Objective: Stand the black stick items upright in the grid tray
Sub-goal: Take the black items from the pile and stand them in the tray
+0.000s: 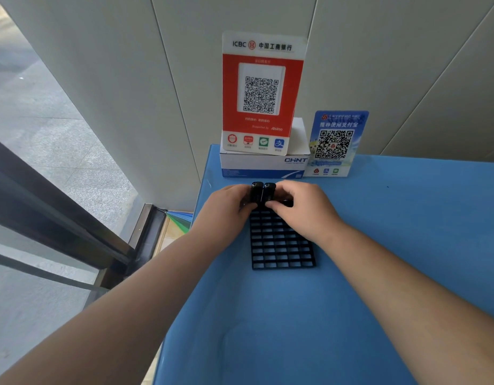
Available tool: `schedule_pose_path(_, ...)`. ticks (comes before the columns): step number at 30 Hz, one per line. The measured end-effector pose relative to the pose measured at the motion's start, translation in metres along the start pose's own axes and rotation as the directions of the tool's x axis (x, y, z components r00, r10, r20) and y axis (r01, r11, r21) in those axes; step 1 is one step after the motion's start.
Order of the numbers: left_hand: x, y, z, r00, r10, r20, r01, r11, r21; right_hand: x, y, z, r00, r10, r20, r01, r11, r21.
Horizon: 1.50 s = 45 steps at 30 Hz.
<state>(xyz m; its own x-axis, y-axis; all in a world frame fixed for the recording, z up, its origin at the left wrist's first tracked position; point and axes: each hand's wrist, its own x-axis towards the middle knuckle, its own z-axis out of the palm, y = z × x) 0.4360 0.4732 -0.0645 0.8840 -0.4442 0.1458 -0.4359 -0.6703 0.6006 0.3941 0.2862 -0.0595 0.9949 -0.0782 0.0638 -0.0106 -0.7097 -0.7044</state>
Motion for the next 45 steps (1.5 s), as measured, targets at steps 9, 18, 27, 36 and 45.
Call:
schedule_pose_path(9,-0.01,0.006,-0.009,0.973,-0.228,0.028,0.23,0.966,-0.116,-0.02,0.0,-0.007,0.994,0.07,-0.089,-0.076,0.995,-0.071)
schedule_pose_path(18,-0.076,0.035,-0.027,0.993,-0.118,0.031,0.118,0.993,-0.017,-0.112,-0.007,-0.045,0.954,0.242,-0.177,-0.21,0.96,0.185)
schedule_pose_path(27,-0.142,0.125,-0.037,0.988,0.154,0.019,-0.148,0.903,0.403,-0.226,-0.021,-0.114,0.949,0.109,-0.296,-0.141,0.986,-0.088)
schedule_pose_path(36,-0.217,0.241,0.005,0.975,0.221,0.011,-0.196,0.839,0.508,-0.373,0.019,-0.208,0.941,0.109,-0.321,-0.245,0.873,-0.422)
schedule_pose_path(45,-0.26,0.363,0.091,0.948,0.298,0.113,-0.317,0.848,0.425,-0.48,0.081,-0.287,0.904,0.195,-0.379,-0.368,0.806,-0.464)
